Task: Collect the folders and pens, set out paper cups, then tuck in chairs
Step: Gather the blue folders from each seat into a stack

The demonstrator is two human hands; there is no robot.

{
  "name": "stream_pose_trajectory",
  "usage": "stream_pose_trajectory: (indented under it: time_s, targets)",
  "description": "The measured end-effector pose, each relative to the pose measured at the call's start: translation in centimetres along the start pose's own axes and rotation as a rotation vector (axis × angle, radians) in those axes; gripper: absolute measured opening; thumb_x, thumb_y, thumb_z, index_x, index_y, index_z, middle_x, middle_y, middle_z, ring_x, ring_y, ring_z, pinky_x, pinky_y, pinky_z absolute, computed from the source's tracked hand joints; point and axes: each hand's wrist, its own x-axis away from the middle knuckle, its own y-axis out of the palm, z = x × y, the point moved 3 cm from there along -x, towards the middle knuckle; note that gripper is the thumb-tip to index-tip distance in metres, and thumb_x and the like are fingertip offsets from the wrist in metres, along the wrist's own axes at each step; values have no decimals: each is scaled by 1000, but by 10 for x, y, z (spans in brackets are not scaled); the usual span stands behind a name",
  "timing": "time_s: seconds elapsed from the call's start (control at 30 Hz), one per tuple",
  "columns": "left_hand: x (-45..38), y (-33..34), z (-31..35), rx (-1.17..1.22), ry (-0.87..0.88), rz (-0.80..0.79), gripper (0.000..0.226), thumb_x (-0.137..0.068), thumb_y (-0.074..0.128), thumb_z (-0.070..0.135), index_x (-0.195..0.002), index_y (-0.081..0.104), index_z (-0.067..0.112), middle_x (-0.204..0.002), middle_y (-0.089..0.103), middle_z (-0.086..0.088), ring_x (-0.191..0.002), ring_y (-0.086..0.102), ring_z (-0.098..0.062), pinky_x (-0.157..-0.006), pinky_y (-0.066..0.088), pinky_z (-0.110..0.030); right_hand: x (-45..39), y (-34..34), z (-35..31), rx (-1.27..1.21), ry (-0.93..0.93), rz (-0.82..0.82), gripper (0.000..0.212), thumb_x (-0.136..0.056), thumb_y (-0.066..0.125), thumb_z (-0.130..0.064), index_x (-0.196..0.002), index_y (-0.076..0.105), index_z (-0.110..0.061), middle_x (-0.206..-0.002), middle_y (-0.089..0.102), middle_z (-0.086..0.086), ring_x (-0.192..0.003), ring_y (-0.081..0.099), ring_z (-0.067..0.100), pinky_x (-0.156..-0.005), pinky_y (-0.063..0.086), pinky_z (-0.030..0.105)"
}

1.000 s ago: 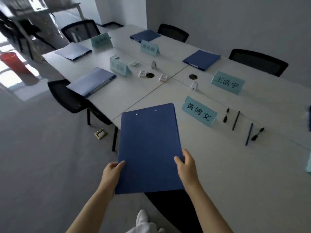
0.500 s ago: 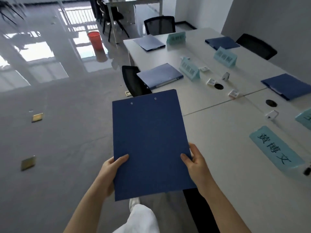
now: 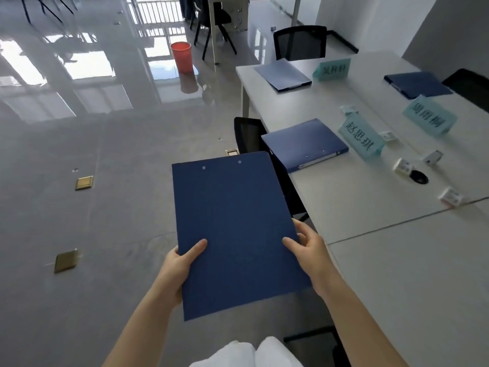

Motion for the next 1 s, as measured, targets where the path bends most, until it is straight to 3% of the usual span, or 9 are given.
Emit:
stream_pose_trajectory:
  time_s: [0.1,0.27,0.47,0.57,0.6,0.67,0.77,0.9,1.0]
  targets:
    - [-33,4,25,12,-10,-1,37,-84,72,28,-115,62,10,-102,75,-11,-87,73,-35,-71,59,-45,-42,4,-11,-12,25,-6,27,-94,58,-16,-104,55,-40,-101,68,-13,-94,65,9,-72,54,24]
    - [-91,24,61,27,-29,27,33,-86,69,29,-112,63,10,-99,76,-11,-86,73,-35,-72,58,-46,-127,-5,-14,-15,120,23,28,-93,60,-20,-121,57,-25,-110,67,-2,-102,65,20,-90,54,42]
    - [-169,54,123,61,-19,135,30,-86,69,28,-109,62,10,-100,75,-12,-88,71,-36,-69,58,-44,-257,-36,-6,-545,422,181,16,-95,49,-1,-110,54,-2,-93,62,15,-86,62,27,-67,55,33]
    - [-208,72,155,88,-5,191,30,-86,70,28,-109,62,11,-98,75,-11,-86,71,-35,-69,57,-43,-316,-52,2,-730,650,251,10,-95,46,-3,-99,53,3,-89,51,15,-80,56,27,-54,59,30]
    - [-220,78,164,98,2,202,30,-86,70,27,-109,62,11,-96,75,-10,-85,72,-34,-69,57,-43,-334,-57,5,-746,706,274,13,-96,47,-6,-103,52,3,-90,47,14,-79,54,27,-59,58,30]
    - [-241,86,177,111,8,222,32,-85,71,27,-110,62,11,-97,75,-10,-85,71,-34,-70,57,-44,-364,-65,9,-785,770,338,32,-96,49,-12,-125,46,1,-97,45,15,-87,53,28,-84,51,31]
    - [-261,92,189,123,-6,244,37,-84,72,27,-113,62,8,-102,74,-12,-89,71,-37,-76,57,-47,-388,-66,14,-909,856,414,44,-96,52,-18,-133,37,-1,-128,42,13,-127,45,33,-106,39,37]
    - [-280,91,202,116,-32,250,38,-84,72,28,-115,62,8,-103,74,-13,-90,70,-39,-77,57,-49,-405,-56,13,-1078,921,469,63,-92,58,-22,-146,27,-9,-145,34,12,-134,39,37,-104,41,46]
    - [-292,85,214,92,-42,249,39,-83,73,30,-114,62,9,-102,75,-13,-90,70,-39,-77,57,-50,-415,-53,16,-1071,923,524,62,-92,58,-24,-146,29,-13,-150,31,13,-134,37,37,-101,45,46]
